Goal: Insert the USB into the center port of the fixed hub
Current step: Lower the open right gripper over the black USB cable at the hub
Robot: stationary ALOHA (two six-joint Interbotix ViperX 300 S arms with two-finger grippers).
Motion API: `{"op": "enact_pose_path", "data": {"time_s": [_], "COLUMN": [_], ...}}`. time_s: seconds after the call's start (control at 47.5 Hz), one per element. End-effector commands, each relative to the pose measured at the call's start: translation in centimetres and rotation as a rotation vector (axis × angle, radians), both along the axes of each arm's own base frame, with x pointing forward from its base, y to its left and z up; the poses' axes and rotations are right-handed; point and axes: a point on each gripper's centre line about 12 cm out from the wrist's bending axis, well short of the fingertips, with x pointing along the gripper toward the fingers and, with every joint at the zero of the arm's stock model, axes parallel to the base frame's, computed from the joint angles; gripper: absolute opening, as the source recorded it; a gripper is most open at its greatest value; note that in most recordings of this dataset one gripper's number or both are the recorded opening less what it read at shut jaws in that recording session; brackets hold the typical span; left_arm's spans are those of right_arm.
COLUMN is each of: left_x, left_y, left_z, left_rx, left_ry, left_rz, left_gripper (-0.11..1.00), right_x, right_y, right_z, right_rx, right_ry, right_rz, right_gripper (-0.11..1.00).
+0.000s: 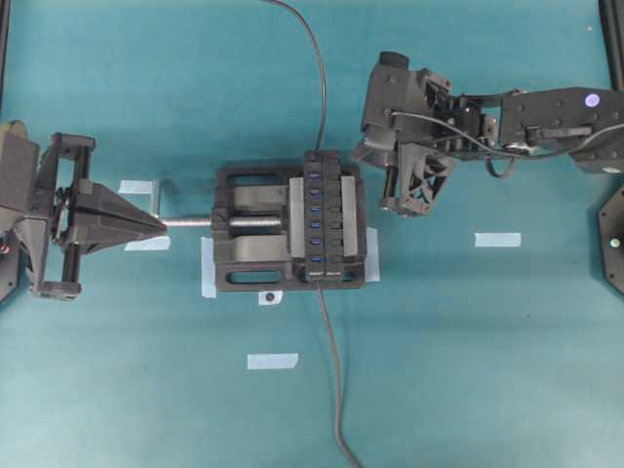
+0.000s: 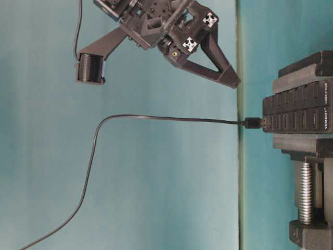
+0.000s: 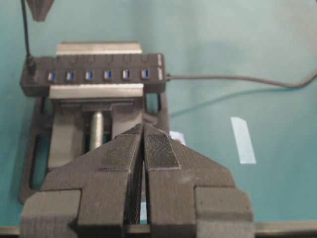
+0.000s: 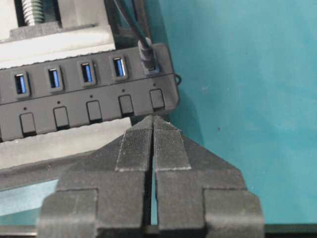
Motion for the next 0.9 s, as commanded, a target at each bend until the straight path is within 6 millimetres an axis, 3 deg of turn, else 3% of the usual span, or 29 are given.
{"op": "enact_pose_path", "data": {"time_s": [0.0,0.21,0.358,0.631,0.883], "left_x": [0.4,0.4,0.4,0.4,0.4], "left_y": [-0.1,-0.1,-0.1,-0.1,-0.1], "left_z": [1.2,1.1,1.2,1.2,1.2], "left_rx": [-0.003,-0.001,-0.001,-0.004,-0.003], "left_ry": [-0.034,-0.032,-0.035,-0.038,-0.038], "left_rz": [-0.003,-0.002,-0.003,-0.002,-0.001], "left_gripper": [0.0,0.0,0.0,0.0,0.0], "right_x": [0.6,1.1,1.4,2.1,2.7], "right_y": [-0.2,-0.3,-0.3,-0.4,-0.6], "right_z": [1.3,1.0,0.7,0.6,0.6], "right_rx": [-0.011,-0.013,-0.012,-0.011,-0.011], "right_ry": [-0.051,-0.077,-0.085,-0.083,-0.088], "right_rz": [0.0,0.005,0.006,0.005,0.005], "right_gripper": [-0.01,0.04,0.17,0.8,0.8]}}
